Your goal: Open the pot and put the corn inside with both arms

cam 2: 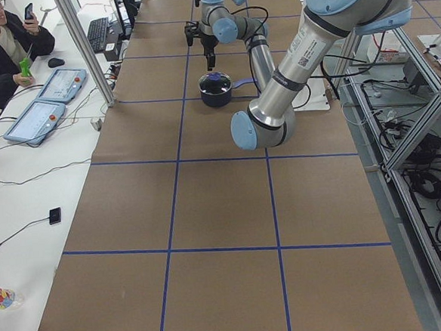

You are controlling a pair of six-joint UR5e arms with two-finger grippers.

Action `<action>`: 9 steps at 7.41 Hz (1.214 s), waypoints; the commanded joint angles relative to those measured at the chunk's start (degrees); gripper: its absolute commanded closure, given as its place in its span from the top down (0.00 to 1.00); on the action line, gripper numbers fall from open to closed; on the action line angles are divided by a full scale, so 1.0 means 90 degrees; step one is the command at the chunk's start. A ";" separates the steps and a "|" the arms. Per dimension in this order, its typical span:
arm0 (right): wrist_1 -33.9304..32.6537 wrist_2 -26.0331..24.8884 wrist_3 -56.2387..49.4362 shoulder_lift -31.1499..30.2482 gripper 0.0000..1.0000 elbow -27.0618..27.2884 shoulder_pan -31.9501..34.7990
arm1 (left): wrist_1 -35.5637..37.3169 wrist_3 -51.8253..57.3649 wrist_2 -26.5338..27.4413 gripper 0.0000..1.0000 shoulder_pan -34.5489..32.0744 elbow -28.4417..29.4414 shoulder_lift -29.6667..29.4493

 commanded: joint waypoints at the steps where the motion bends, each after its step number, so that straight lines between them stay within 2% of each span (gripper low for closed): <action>1: 0.0013 -0.0096 -0.0003 0.0227 1.00 -0.0290 -0.0160 | -0.0032 -0.0077 0.0328 0.98 0.0248 0.0441 -0.0274; 3: 0.0023 -0.0106 0.0007 0.0256 1.00 -0.0290 -0.0355 | -0.0274 -0.0087 0.0340 0.98 0.0298 0.0774 -0.0314; 5: 0.0003 -0.0126 0.0016 0.0295 1.00 -0.0310 -0.0444 | -0.0791 -0.0292 0.0709 0.98 0.0541 0.1232 -0.0305; 6: 0.0013 -0.0126 0.0016 0.0295 1.00 -0.0310 -0.0464 | -0.0968 -0.0369 0.0711 0.98 0.0561 0.1409 -0.0334; 9: 0.0032 -0.0136 0.0085 0.0315 1.00 -0.0310 -0.0513 | -0.1008 -0.0360 0.0720 0.98 0.0571 0.1585 -0.0334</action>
